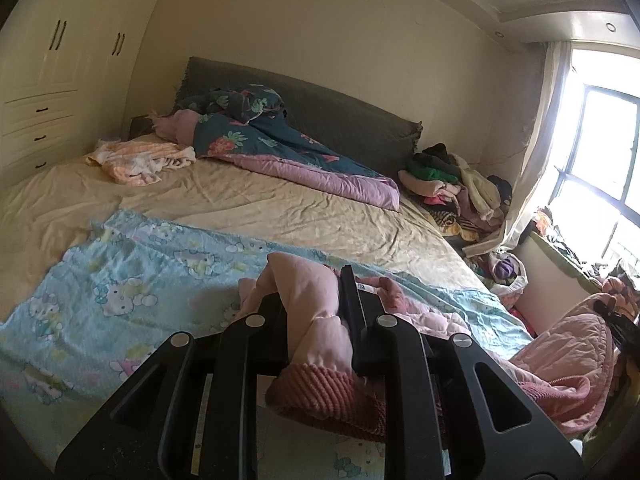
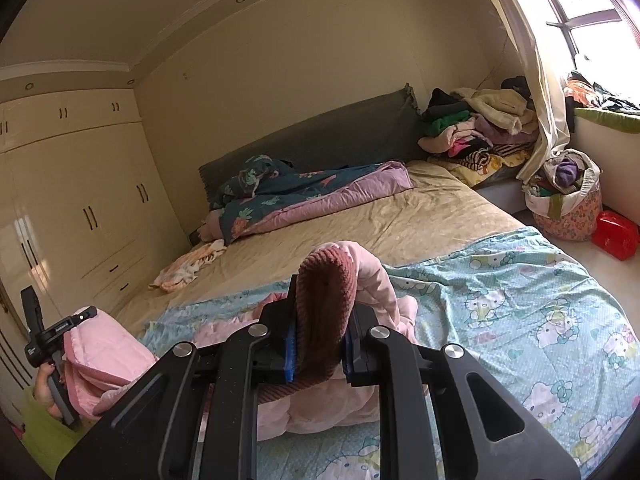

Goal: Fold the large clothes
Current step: 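Lift the hem with both tools and carry it toward the collar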

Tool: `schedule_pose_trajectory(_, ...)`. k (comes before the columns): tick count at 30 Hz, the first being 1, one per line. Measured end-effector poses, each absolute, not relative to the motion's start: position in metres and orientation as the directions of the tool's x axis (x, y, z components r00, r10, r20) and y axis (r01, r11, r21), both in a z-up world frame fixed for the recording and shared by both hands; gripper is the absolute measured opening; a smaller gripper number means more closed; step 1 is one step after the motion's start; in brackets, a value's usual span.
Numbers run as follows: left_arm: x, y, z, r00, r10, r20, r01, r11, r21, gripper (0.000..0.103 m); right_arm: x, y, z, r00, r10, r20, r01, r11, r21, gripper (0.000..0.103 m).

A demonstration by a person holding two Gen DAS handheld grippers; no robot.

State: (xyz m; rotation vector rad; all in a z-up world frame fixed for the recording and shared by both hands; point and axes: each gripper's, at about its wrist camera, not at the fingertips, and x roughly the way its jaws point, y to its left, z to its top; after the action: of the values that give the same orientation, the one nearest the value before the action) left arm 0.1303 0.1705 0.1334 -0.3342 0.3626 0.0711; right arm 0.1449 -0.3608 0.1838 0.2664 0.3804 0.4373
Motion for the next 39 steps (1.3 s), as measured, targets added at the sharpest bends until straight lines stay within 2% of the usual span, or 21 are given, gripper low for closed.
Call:
schedule_pose_trajectory(13, 0.166, 0.173, 0.139, 0.920, 0.060, -0.386, -0.177, 0.945, -0.274, 0.013, 0.185, -0.355, 0.188, 0.845, 0.412, -0.342, -0.314, 0.899, 0.306, 0.016)
schedule_pose_trajectory(22, 0.194, 0.176, 0.133, 0.906, 0.108, -0.409, -0.219, 0.947, -0.235, 0.013, 0.226, -0.353, 0.180, 0.836, 0.397, -0.378, -0.273, 0.900, 0.340, 0.016)
schedule_pose_trajectory(39, 0.243, 0.180, 0.110, 0.878, 0.167, -0.448, -0.262, 0.952, -0.159, 0.014, 0.313, -0.351, 0.144, 0.776, 0.377, -0.505, -0.184, 0.902, 0.391, 0.017)
